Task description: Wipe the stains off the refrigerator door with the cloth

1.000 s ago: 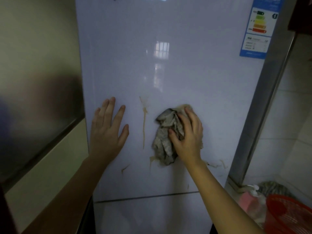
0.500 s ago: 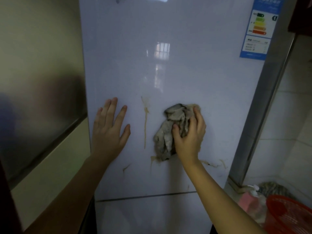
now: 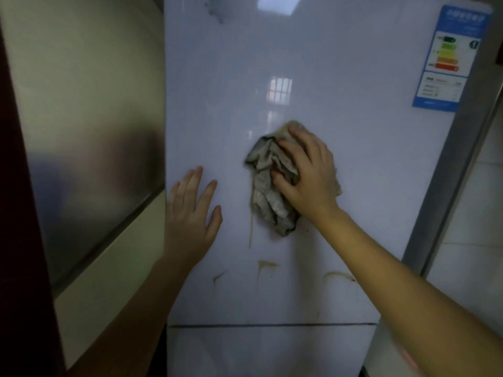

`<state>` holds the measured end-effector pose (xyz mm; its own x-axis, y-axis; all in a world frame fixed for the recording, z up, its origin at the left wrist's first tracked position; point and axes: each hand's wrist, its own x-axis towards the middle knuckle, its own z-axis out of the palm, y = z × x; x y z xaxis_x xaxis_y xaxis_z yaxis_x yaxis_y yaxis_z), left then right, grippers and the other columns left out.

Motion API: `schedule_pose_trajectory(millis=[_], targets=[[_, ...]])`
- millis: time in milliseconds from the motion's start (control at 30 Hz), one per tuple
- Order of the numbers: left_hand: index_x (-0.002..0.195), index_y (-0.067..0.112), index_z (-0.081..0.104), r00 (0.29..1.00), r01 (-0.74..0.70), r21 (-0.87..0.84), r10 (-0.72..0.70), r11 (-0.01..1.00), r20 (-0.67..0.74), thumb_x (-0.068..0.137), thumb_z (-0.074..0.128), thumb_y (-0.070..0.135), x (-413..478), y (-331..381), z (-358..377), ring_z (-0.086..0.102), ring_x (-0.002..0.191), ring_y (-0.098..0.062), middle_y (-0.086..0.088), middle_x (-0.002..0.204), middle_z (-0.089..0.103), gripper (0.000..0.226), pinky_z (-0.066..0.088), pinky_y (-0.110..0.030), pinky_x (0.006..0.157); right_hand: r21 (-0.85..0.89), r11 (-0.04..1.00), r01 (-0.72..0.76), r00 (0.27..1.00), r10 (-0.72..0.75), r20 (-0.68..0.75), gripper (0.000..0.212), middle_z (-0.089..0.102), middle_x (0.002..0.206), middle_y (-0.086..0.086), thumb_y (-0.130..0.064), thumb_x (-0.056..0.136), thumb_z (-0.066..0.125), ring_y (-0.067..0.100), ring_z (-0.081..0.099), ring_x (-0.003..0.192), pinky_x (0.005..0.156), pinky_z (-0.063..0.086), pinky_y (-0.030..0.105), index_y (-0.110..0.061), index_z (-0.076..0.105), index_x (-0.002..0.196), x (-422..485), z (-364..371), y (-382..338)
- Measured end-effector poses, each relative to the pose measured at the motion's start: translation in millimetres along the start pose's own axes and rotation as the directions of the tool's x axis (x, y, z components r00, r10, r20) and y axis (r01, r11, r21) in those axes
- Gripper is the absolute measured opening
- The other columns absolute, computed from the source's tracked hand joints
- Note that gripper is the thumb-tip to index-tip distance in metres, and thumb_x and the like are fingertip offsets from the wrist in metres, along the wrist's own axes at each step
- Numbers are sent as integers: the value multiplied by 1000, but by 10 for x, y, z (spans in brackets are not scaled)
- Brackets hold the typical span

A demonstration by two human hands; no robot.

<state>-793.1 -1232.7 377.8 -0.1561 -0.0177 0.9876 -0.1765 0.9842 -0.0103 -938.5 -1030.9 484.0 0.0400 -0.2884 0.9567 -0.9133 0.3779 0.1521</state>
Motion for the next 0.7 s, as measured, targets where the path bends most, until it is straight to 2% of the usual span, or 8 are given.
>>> schedule_pose_trajectory(millis=[133,267,333,400,500,567,700], targets=[[141,6,57,1000,-23,-4,23,1000,7,99,58,24,-10,-79,-6,41,146,-37,-20,157,43,46,39,-56,115,-31,981,190,979,-187,79,55,53,150,15,-38,89,73,38,50,137,111,41,51,-15,61,138,-181,162,-81],[145,8,53,999,-39,18,38,999,34,99,57,26,-38,-96,2,38,148,-36,-20,159,39,50,36,-56,117,-16,875,484,848,-464,257,55,55,150,15,-43,91,71,36,50,137,108,43,50,-17,59,138,-659,286,-70],[146,8,51,998,-40,25,39,999,46,100,57,27,-45,-102,9,36,149,-35,-20,160,37,51,35,-56,118,-27,852,522,822,-494,283,54,55,150,14,-44,91,71,34,51,138,108,42,48,-16,63,136,-664,274,-41],[146,8,51,998,-33,28,32,999,46,100,55,29,-54,-110,16,35,150,-35,-19,160,37,51,34,-56,119,-47,897,440,878,-420,229,57,55,150,14,-44,90,73,34,50,136,107,41,47,-16,61,138,-546,243,-16],[147,8,51,999,-25,19,24,1000,49,100,54,30,-48,-103,22,34,151,-35,-19,161,36,52,32,-57,120,-30,982,189,980,-187,63,55,54,149,14,-39,89,73,35,49,137,109,39,47,-14,63,137,-392,211,-27],[147,8,51,999,-16,-2,17,1000,48,100,55,30,-49,-88,21,33,151,-35,-19,161,36,52,31,-57,120,1,996,88,996,-88,19,53,54,149,13,-37,88,74,34,48,138,112,37,46,-13,64,135,-435,233,-111],[146,8,51,999,0,-33,1,999,40,100,53,31,-60,-70,14,32,151,-34,-18,161,36,52,30,-56,121,48,998,43,998,-45,52,55,53,150,13,-36,87,75,35,48,139,114,38,48,-12,63,135,-767,306,-232]])
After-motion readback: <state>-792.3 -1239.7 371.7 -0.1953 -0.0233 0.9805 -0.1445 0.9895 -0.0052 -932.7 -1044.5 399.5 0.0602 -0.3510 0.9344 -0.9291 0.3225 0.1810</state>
